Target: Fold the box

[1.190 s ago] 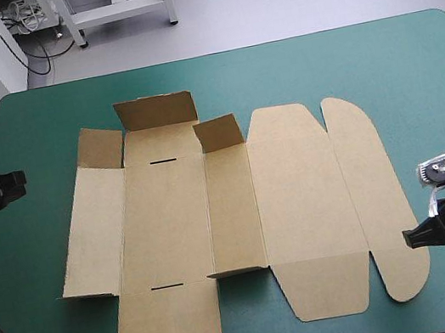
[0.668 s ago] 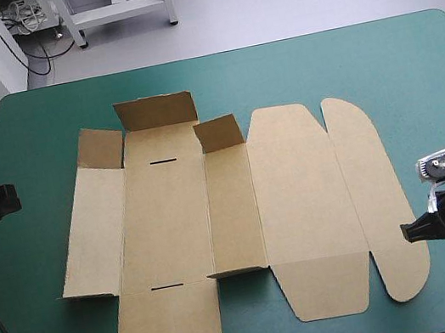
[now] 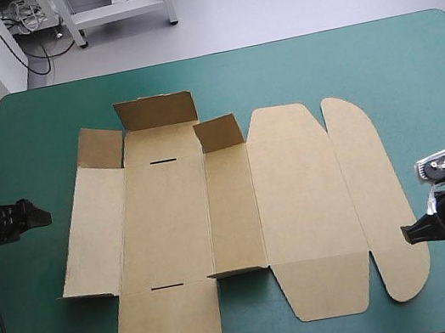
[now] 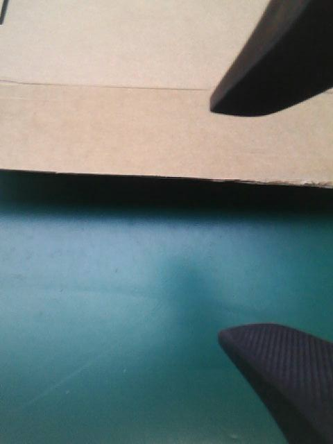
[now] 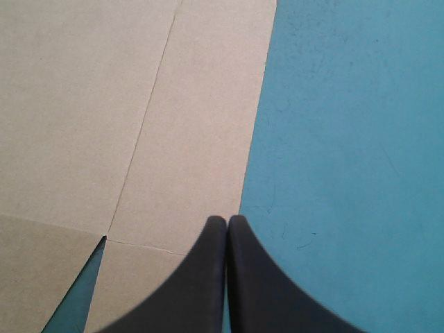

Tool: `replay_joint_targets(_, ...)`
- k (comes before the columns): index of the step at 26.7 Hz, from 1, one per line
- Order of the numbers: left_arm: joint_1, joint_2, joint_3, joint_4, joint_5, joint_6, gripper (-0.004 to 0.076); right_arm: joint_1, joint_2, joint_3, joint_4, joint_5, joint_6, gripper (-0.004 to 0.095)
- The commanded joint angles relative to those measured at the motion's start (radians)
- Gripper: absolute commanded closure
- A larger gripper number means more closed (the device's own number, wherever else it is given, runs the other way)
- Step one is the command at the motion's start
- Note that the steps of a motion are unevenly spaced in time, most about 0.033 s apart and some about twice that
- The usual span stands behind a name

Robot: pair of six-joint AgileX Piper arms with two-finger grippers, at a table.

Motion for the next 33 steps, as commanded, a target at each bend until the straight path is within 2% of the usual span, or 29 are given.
replay_joint_targets(1, -0.001, -0.016, 0.038, -0.085, 0.053, 0.014, 0.0139, -0.007, -0.002, -0.025, -0.014, -0.051, -0.010, 0.0929)
replay_joint_targets(22, -0.008, -0.008, 0.228, -0.191, 0.054, 0.049, 0.0139, -0.007, -0.002, -0.025, -0.020, -0.048, -0.010, 0.0929)
replay_joint_targets(33, -0.179, -0.008, 0.252, -0.130, 0.044, 0.051, 0.0139, -0.007, -0.002, -0.025, -0.022, -0.052, -0.010, 0.0929)
